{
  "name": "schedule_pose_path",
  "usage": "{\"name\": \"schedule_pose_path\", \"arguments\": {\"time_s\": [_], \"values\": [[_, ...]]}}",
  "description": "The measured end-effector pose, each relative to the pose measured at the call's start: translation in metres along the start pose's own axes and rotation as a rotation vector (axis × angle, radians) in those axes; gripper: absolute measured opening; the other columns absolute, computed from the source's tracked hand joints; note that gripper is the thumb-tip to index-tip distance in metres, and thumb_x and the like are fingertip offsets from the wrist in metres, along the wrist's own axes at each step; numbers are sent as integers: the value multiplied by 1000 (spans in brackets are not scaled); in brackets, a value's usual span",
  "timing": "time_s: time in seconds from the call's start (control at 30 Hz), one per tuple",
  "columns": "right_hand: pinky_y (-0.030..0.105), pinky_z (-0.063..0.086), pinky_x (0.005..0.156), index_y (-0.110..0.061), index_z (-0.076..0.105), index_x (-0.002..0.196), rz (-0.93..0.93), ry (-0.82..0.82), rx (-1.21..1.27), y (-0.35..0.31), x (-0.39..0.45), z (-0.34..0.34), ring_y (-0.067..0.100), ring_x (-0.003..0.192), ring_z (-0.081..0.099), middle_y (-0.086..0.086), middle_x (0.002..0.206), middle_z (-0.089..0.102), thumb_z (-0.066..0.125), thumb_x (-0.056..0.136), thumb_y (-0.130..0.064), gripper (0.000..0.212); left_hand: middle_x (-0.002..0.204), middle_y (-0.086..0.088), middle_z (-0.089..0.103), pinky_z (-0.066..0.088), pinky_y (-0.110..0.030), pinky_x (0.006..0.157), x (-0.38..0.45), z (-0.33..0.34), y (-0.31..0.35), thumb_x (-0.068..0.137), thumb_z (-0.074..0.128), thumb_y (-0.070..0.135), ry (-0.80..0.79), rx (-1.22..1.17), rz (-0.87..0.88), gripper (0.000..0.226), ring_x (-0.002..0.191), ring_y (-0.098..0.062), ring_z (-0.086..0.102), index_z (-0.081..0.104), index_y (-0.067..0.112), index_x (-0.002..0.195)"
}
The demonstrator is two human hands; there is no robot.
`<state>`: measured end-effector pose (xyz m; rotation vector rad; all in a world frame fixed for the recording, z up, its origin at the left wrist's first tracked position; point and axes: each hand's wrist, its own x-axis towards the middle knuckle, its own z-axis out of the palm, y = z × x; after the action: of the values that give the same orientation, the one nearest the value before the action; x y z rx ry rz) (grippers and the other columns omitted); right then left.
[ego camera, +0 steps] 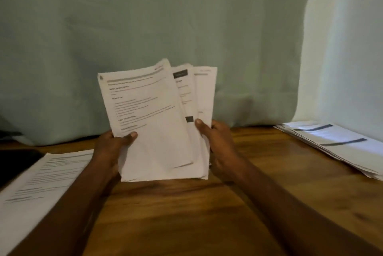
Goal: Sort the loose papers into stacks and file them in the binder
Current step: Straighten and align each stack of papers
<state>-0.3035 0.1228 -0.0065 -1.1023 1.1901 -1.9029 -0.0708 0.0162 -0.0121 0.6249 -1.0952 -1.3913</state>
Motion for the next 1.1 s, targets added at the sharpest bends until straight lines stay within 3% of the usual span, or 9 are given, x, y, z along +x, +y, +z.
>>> {"name": "schedule_pose_path", "arguments": {"time_s": [0.13,0.33,0.43,0.53,0.77,0.97,1.1], "values": [[56,57,94,-16,75,112,68,45,108,6,1,-7,31,102,73,6,108,78,76,90,-32,27,112,-1,76,55,-36,81,16,-17,2,87,71,-4,82,-35,-21,36,103,-20,70,70,20,113],[55,57,95,-17,74,112,24,70,119,-3,4,-11,29,101,74,4,109,78,77,81,-36,36,113,-1,76,56,-38,86,19,-24,1,87,70,-4,62,-80,-26,38,103,-19,71,69,19,117],[55,56,98,-17,73,116,3,60,95,-3,4,-12,29,106,73,3,113,77,75,87,-31,33,113,-2,75,56,-39,88,18,-20,0,86,70,-4,50,-69,-17,37,103,-20,71,69,21,114],[54,54,101,-16,70,121,-10,33,81,-5,6,-14,29,110,71,3,117,76,71,91,-24,31,114,-1,75,55,-36,79,18,-20,0,87,70,-3,55,-69,-10,36,104,-21,70,69,23,112],[59,53,100,-15,68,125,40,-36,91,-1,4,-14,37,112,68,6,119,75,66,97,-18,28,113,-1,74,54,-33,74,13,-15,0,90,68,-4,42,-77,-17,34,102,-20,69,69,24,108],[61,52,99,-15,63,133,104,-162,190,-7,-1,-12,42,117,65,15,124,71,66,96,-19,37,112,-6,73,59,-27,60,11,-10,-3,89,66,-9,50,-88,-48,35,96,-22,70,68,15,115],[66,48,103,-13,58,135,162,-253,202,-4,-7,-11,41,119,65,18,128,69,69,92,-9,45,112,-9,76,61,-37,74,6,-3,-8,84,69,-13,-14,-53,-85,41,104,-31,72,70,14,115]]}}
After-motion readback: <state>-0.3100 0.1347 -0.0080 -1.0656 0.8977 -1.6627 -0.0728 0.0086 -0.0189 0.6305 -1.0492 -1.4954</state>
